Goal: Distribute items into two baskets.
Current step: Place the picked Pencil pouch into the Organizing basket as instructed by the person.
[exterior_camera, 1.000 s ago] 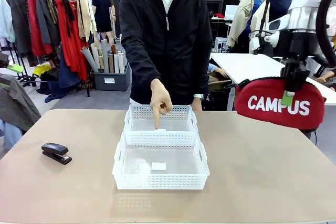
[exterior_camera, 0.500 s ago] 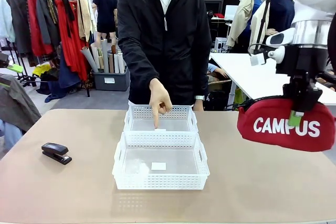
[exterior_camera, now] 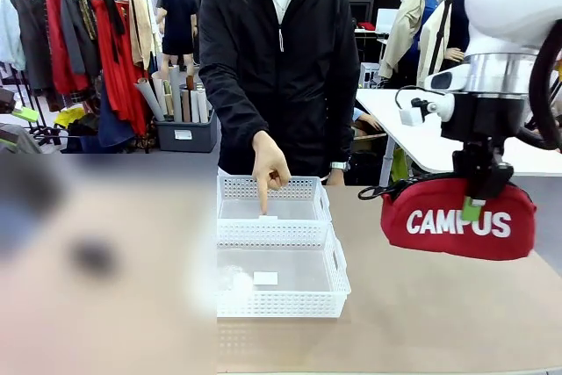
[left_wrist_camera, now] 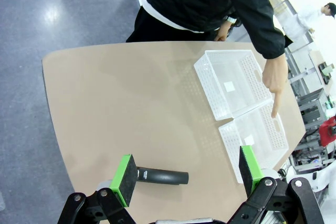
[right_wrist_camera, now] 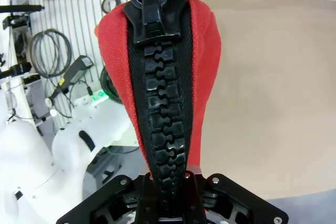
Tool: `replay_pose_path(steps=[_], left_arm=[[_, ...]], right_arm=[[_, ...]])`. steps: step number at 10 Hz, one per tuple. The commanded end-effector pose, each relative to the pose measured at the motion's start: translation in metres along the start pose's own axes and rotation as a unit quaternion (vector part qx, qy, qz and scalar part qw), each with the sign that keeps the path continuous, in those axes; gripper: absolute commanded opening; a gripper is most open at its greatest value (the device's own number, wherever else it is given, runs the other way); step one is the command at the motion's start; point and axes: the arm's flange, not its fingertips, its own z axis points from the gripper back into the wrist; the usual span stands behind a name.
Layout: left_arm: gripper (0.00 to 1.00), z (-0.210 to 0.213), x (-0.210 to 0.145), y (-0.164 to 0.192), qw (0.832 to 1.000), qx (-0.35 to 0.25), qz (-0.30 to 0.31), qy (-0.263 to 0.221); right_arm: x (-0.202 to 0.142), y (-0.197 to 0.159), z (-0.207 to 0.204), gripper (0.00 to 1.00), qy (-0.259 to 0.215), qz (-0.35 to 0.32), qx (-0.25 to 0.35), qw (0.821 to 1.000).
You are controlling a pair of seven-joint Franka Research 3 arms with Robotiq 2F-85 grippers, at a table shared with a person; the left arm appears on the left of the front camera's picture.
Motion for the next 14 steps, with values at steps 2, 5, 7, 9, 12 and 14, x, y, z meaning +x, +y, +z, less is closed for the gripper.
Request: replay_pose_path(steps=[2,5,7,9,12,14], left_arm=[[1.00,0.000,0.000,-0.001,1.000,0.000,-0.001,-0.001],[1.00,0.000,0.000,-0.001,1.000,0.000,-0.001,-0.001],[1.00,0.000,0.000,-0.001,1.000,0.000,-0.001,-0.001],[1.00,0.000,0.000,-0.001,1.000,0.000,-0.001,-0.001],[1.00,0.000,0.000,-0.001,1.000,0.000,-0.001,-0.001],[1.00,0.000,0.000,-0.001,1.000,0.000,-0.001,-0.001]], right_arm=[[0.034,-0.008,-0.014,0.00,-0.007,0.024,-0.016,1.000],[0.077,-0.006,-0.027,0.00,0.002,0.047,-0.019,0.999],[0.101,-0.001,-0.037,0.00,0.003,0.054,-0.013,0.998],[0.117,0.001,-0.050,0.00,-0.007,0.032,-0.027,0.999],[0.148,-0.002,-0.064,0.00,0.000,0.048,-0.032,0.998],[0.163,-0.010,-0.068,0.00,0.010,0.051,-0.040,0.998]])
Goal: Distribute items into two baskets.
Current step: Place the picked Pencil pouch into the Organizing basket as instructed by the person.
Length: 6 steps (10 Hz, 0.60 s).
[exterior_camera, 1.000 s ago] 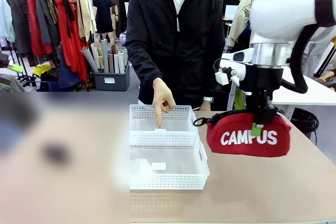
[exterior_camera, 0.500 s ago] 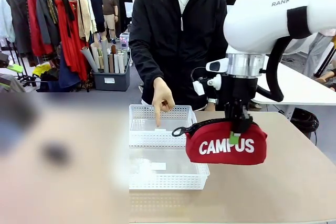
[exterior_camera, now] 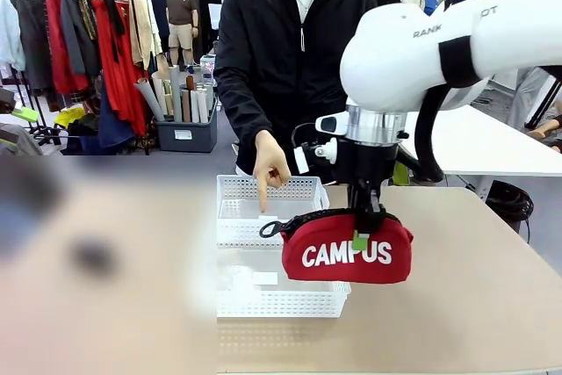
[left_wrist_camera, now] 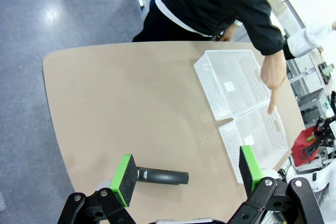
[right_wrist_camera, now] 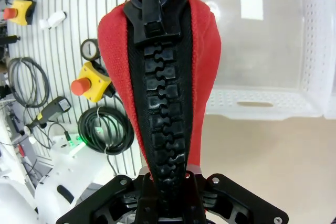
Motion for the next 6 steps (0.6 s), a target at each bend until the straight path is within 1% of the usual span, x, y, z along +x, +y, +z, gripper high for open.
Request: replay_pose_path(steps=[1,4,6], left_arm=[[1.00,0.000,0.000,-0.001,1.000,0.000,-0.001,-0.001],[1.00,0.000,0.000,-0.001,1.000,0.000,-0.001,-0.001],[1.00,0.000,0.000,-0.001,1.000,0.000,-0.001,-0.001]], right_arm=[[0.017,-0.012,0.003,0.00,0.002,-0.002,-0.013,1.000],[0.038,-0.023,-0.001,0.00,-0.001,0.002,-0.020,1.000],[0.047,-0.029,-0.006,0.00,0.001,-0.008,-0.025,1.000]])
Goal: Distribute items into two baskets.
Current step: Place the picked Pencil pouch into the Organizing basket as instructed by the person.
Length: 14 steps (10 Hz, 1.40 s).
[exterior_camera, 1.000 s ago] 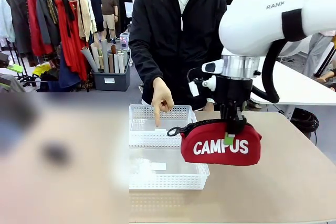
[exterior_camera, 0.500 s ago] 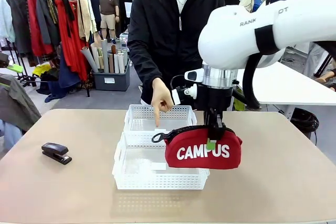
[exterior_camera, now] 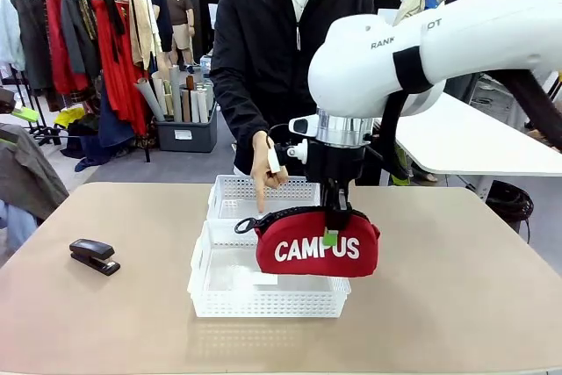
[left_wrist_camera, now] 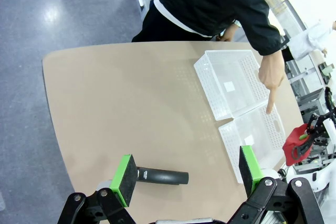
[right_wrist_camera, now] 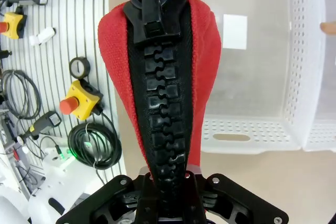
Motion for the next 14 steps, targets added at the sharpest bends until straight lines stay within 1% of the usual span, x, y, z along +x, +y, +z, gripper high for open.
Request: replay_pose_path(steps=[1,5,9,11,14], left_arm=[[1.00,0.000,0.000,-0.001,1.000,0.000,-0.001,-0.001],[1.00,0.000,0.000,-0.001,1.000,0.000,-0.001,-0.001],[1.00,0.000,0.000,-0.001,1.000,0.000,-0.001,-0.001],[1.00,0.000,0.000,-0.001,1.000,0.000,-0.001,-0.001],[1.00,0.000,0.000,-0.001,1.000,0.000,-0.001,-0.001]], right_arm=[[0.014,-0.010,-0.002,0.00,0.010,-0.019,-0.026,0.999],[0.043,-0.030,-0.011,0.00,0.008,-0.006,-0.041,0.999],[0.064,-0.043,-0.022,0.00,-0.005,-0.016,-0.050,0.999],[0.071,-0.047,-0.030,0.00,-0.004,-0.019,-0.049,0.999],[0.070,-0.050,-0.051,0.00,0.001,-0.030,-0.038,0.999]])
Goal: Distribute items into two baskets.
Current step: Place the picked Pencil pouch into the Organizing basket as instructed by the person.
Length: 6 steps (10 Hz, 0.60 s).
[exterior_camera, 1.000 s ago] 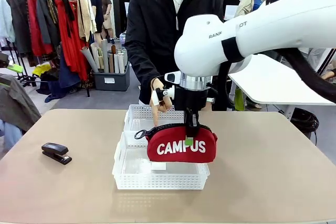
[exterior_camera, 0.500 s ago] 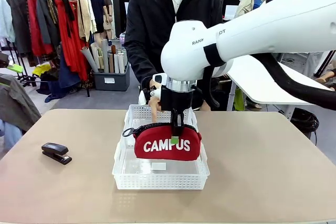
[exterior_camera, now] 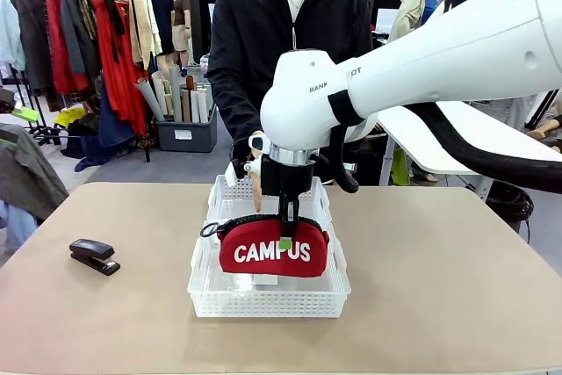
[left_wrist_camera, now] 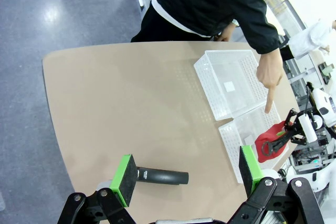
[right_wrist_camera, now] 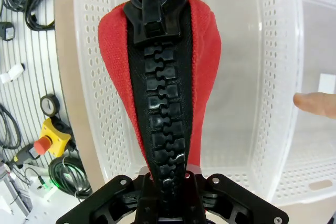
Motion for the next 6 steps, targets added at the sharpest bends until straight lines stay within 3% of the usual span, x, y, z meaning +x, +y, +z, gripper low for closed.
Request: replay_pose_path(steps=[1,6], left_arm=[[1.00,0.000,0.000,-0.001,1.000,0.000,-0.001,-0.001],[1.00,0.000,0.000,-0.001,1.000,0.000,-0.001,-0.001]], right_arm=[[0.003,-0.001,-0.012,0.00,0.008,-0.017,-0.007,1.000],[-0.003,-0.009,-0.042,0.00,0.010,-0.016,0.011,1.000]])
